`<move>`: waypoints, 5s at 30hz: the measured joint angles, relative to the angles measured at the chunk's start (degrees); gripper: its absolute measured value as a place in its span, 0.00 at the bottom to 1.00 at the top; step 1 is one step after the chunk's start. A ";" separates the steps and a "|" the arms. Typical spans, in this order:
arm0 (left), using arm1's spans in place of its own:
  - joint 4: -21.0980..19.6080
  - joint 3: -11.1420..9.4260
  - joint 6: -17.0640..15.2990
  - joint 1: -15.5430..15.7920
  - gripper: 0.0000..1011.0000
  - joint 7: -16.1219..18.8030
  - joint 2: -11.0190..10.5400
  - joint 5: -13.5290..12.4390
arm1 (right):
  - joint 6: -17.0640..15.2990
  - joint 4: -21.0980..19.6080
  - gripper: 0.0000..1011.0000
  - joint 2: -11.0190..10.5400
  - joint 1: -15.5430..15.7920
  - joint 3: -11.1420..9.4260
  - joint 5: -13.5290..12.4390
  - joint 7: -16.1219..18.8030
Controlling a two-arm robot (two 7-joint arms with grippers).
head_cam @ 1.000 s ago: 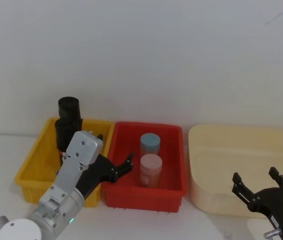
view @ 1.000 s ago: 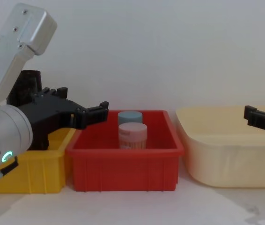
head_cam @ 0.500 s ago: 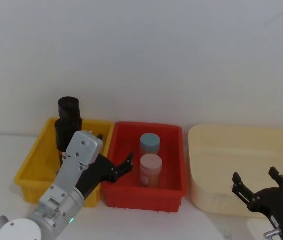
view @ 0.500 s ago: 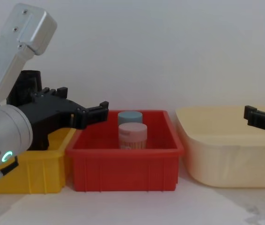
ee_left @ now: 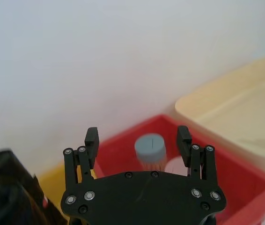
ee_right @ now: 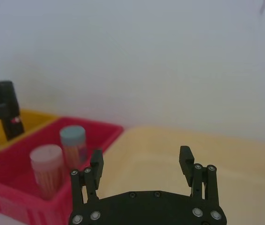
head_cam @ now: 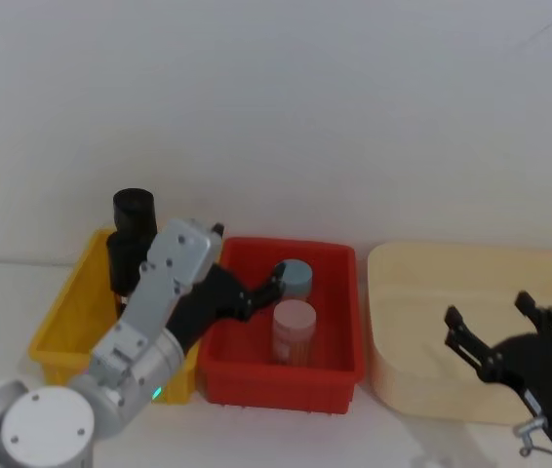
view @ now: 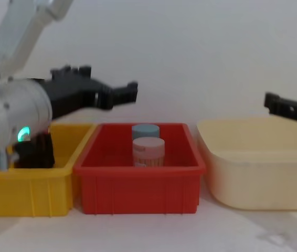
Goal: Pick up the garbage bag with the one hand and transfer it to the other hand.
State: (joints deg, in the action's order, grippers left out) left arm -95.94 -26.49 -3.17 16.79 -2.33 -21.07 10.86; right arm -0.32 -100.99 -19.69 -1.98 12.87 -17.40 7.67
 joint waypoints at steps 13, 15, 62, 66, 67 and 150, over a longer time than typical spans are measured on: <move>-11.31 6.78 -6.95 -0.93 0.99 -3.51 -6.56 2.23 | -0.67 1.70 0.99 2.84 -8.11 3.39 -2.13 5.66; -12.49 8.08 -7.58 -1.86 0.99 -3.99 -7.64 2.80 | -1.24 2.42 0.99 3.68 -9.75 4.73 -2.36 6.57; -2.66 19.20 -5.93 -8.31 0.99 -14.30 -10.66 10.65 | -8.42 20.53 0.99 9.63 -27.48 18.40 -0.18 15.76; -1.26 19.17 -6.06 -7.45 0.99 -14.28 -9.67 10.96 | -8.56 21.41 0.99 9.62 -27.93 18.52 -0.26 15.98; -1.00 19.16 -6.08 -7.26 0.99 -14.28 -9.48 11.03 | -8.58 21.59 0.99 9.62 -28.01 18.54 -0.28 16.01; 14.36 13.44 -6.57 5.01 0.90 -24.60 -5.23 16.08 | -16.06 35.81 0.92 7.13 -36.97 23.23 -0.76 24.39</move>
State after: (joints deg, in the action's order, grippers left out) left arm -81.58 -13.06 -9.74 21.80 -26.94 -26.30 26.93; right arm -16.37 -65.18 -12.56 -38.95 36.10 -18.16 32.06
